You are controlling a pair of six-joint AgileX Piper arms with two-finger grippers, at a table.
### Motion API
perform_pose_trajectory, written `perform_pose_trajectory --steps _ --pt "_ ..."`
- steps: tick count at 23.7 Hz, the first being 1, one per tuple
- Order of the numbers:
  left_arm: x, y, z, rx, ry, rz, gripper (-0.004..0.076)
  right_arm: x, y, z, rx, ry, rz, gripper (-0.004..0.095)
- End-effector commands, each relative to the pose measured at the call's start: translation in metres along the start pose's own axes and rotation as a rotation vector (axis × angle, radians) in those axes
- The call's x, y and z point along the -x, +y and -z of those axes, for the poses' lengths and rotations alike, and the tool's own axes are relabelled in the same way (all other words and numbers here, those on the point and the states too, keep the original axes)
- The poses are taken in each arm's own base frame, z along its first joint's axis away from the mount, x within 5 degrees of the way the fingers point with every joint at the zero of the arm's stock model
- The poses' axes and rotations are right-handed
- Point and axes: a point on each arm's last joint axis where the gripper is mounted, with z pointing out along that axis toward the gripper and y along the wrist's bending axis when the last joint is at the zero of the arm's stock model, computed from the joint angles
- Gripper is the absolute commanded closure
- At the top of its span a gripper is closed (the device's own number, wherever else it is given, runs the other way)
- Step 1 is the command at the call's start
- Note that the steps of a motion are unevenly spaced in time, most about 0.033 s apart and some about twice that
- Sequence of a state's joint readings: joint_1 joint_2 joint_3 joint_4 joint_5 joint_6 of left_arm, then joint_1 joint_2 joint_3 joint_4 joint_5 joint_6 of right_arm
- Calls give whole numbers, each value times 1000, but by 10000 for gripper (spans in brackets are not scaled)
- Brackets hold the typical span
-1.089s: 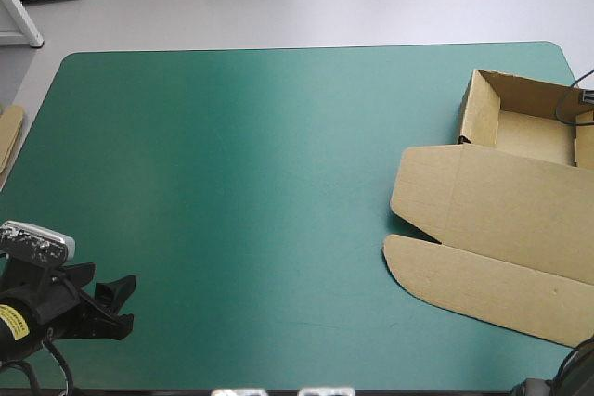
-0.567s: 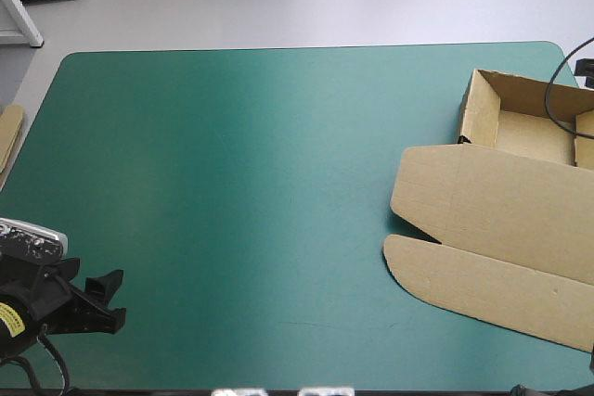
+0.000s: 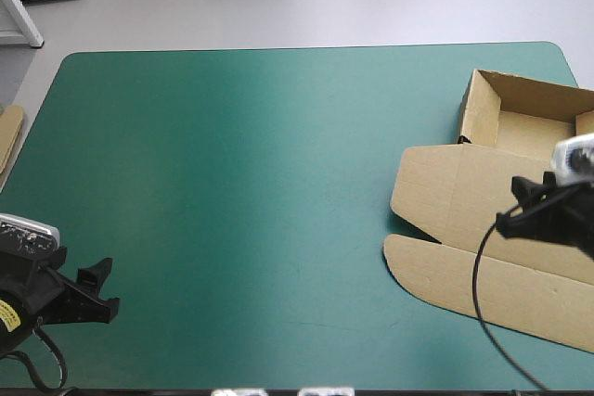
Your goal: Fold the box
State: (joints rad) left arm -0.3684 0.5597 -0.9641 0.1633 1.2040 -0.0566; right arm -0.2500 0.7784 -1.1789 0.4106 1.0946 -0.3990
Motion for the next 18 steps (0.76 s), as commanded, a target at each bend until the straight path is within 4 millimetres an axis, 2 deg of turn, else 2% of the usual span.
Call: perform_pose_trajectory --steps 1,3,5,10,13,18 --pt "2 0 0 1 -67 1 283 -27 23 32 10 -263 72 535" --pt "-9 -1 -4 0 -59 0 283 -54 33 40 12 -311 114 541" --pt "-19 0 0 -3 -104 24 283 -69 36 38 27 -304 109 563" --pt "-49 0 6 -22 -203 109 283 -88 42 22 174 -232 165 619" --pt "-73 -2 -4 -26 -226 110 283 -110 44 4 264 -122 195 711" --pt "-91 -5 -21 -29 -220 103 283 -129 42 -14 276 -44 234 840"
